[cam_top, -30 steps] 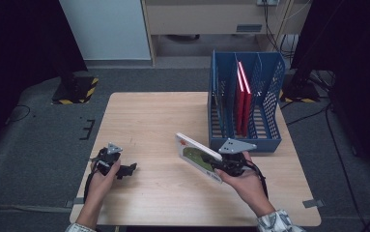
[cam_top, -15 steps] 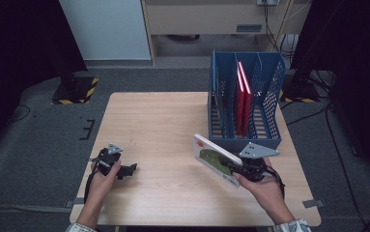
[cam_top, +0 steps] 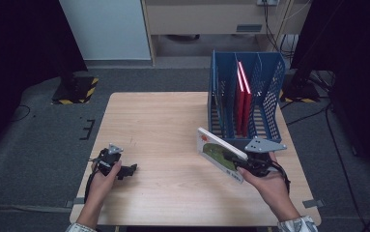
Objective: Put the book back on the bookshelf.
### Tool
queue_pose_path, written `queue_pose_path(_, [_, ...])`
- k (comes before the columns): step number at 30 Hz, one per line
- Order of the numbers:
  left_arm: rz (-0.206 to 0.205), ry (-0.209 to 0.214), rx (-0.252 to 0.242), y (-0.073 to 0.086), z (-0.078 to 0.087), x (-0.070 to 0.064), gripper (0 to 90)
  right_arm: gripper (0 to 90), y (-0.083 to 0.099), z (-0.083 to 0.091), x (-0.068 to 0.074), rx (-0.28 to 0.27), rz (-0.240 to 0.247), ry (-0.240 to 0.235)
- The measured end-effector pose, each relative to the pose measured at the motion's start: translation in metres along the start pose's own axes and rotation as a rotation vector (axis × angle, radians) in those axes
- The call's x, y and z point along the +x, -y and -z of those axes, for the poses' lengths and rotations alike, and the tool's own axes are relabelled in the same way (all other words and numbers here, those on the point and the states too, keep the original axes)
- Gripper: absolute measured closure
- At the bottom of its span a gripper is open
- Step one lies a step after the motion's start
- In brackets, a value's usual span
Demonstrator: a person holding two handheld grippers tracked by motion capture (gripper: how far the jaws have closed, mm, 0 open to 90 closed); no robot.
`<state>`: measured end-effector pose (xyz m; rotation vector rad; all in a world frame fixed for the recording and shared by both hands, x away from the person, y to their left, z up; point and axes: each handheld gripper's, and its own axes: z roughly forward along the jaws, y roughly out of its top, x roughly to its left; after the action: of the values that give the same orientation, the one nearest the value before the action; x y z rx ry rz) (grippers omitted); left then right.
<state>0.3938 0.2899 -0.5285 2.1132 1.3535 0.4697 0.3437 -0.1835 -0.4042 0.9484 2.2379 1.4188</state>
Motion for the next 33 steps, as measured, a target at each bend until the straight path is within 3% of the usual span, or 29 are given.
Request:
queue_pose_path(11, [-0.011, -0.013, -0.016, 0.003, -0.002, -0.003, 0.0, 75.7, -0.017, 0.000, 0.000, -0.007, 0.013, 0.006])
queue_pose_path(33, [-0.014, -0.014, -0.025, 0.004, -0.002, -0.004, 0.0, 75.7, -0.020, 0.042, -0.026, -0.057, -0.033, 0.099])
